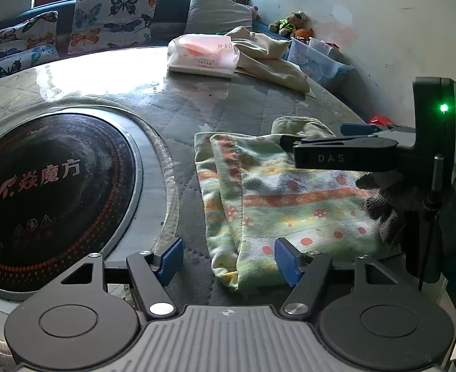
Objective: Fold clothes
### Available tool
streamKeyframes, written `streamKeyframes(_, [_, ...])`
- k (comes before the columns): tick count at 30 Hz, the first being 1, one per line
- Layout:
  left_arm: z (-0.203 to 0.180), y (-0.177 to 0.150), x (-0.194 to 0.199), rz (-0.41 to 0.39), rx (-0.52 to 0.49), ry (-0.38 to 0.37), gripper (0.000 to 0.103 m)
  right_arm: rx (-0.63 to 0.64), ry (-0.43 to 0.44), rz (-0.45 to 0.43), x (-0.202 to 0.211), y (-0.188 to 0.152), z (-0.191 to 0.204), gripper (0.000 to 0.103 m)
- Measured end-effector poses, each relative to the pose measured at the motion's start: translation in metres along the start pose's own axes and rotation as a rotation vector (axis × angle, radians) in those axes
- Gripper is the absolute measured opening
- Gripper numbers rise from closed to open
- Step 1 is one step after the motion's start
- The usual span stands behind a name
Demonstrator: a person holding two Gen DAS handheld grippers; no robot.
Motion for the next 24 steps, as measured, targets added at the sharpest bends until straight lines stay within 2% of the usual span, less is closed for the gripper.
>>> streamKeyframes(7, [0.003,0.000,0.005,-0.013,-0.004,0.009,0.068,0.015,0.021,-0.023,0.018,-0.002,0.003,0.103])
streamKeyframes(17, [-0.001,0.003,0.012,-0.037,-0.017,0.014,0.068,0.074,-0.065,-0.043,0.077,-0.051,-0.010,0.103])
streamKeyframes(21, [-0.008,0.004,0.014,-0.046,-0.036,0.014,0.068,0.146,-0.115,-0.103,0.097,-0.066,-0.006,0.103])
streamKeyframes(24, [-0.017,0.007,0.013,-0.053,-0.053,0.005,0.068,0.142,-0.136,-0.123,0.105,-0.071,-0.006,0.103])
Point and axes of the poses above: each gripper's, at about its wrist camera, not at the fingertips, and x roughly against the way its jaws point, z to its left, y to its top, the point moved 5 cm from there along -x, roughly the way its jaws point, and after that the axes turned 6 degrees about -z, right-handed, at the moved point
